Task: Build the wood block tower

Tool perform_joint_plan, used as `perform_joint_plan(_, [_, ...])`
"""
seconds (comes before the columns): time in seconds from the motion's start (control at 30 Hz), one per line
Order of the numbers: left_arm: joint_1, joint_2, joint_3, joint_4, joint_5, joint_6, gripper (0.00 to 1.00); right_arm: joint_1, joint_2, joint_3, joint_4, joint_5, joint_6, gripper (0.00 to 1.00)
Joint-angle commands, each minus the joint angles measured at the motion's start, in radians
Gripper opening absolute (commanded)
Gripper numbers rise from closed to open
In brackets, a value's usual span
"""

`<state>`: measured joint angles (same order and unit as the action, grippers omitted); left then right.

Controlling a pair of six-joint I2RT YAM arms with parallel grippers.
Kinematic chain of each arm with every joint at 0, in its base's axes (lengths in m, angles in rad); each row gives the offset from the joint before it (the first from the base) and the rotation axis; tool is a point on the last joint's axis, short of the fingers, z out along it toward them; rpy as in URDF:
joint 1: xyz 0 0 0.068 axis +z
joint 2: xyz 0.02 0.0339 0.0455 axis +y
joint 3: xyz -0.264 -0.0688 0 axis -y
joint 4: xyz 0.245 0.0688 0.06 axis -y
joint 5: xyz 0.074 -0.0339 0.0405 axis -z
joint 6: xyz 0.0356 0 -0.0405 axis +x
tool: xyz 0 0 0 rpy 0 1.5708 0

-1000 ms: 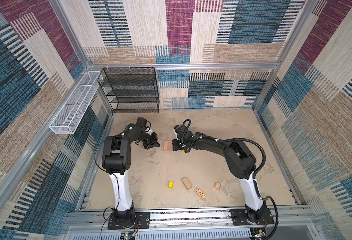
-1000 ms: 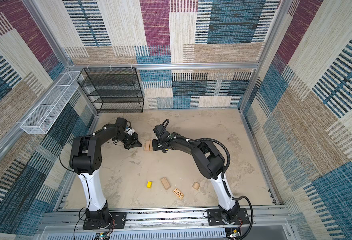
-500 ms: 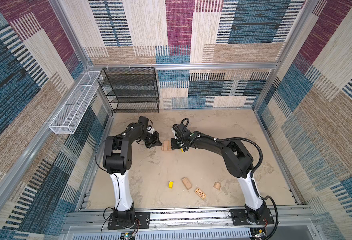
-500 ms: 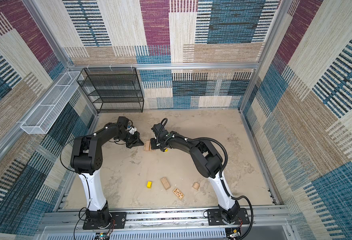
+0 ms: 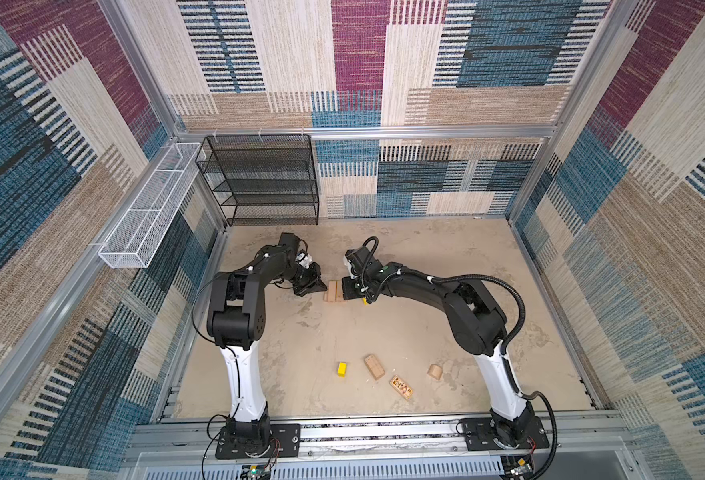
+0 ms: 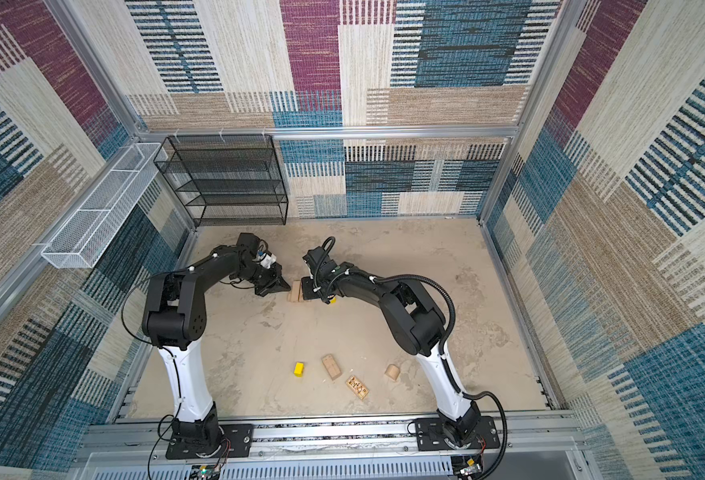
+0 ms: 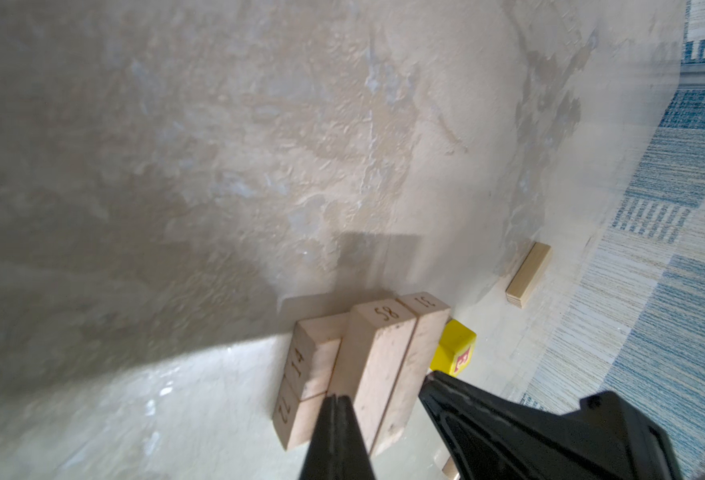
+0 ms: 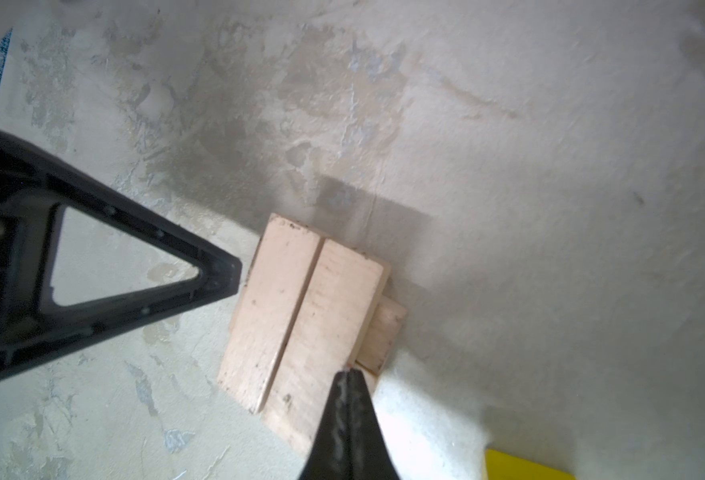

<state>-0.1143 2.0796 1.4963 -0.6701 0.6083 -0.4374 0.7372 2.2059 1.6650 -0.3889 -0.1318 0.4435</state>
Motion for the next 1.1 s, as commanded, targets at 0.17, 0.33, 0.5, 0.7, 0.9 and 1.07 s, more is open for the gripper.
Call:
perform_joint_plan(0.17, [-0.001, 0.001, 0.009, -0.002, 0.022, 0.026, 0.0, -0.001, 0.004, 0.011, 0.005, -0.005, -0.004, 0.04])
perform_joint_plan(0.33, [-0.004, 0.005, 0.013, -0.002, 0.027, 0.029, 0.0, -0.001, 0.008, 0.016, 0.001, -0.007, -0.006, 0.04])
perform_joint_plan(0.5, [-0.007, 0.008, 0.013, -0.001, 0.03, 0.029, 0.0, -0.001, 0.009, 0.019, -0.004, -0.007, -0.008, 0.04])
perform_joint_plan(0.7, [-0.007, 0.008, 0.012, -0.002, 0.028, 0.028, 0.0, -0.001, 0.01, 0.026, -0.01, -0.001, -0.011, 0.04])
perform_joint_plan(0.9, [-0.007, 0.01, 0.012, -0.002, 0.028, 0.028, 0.0, -0.001, 0.015, 0.034, -0.019, 0.008, -0.017, 0.04])
perform_joint_plan(1.07, [-0.007, 0.01, 0.012, -0.002, 0.025, 0.029, 0.0, -0.003, 0.02, 0.041, -0.025, 0.009, -0.021, 0.04])
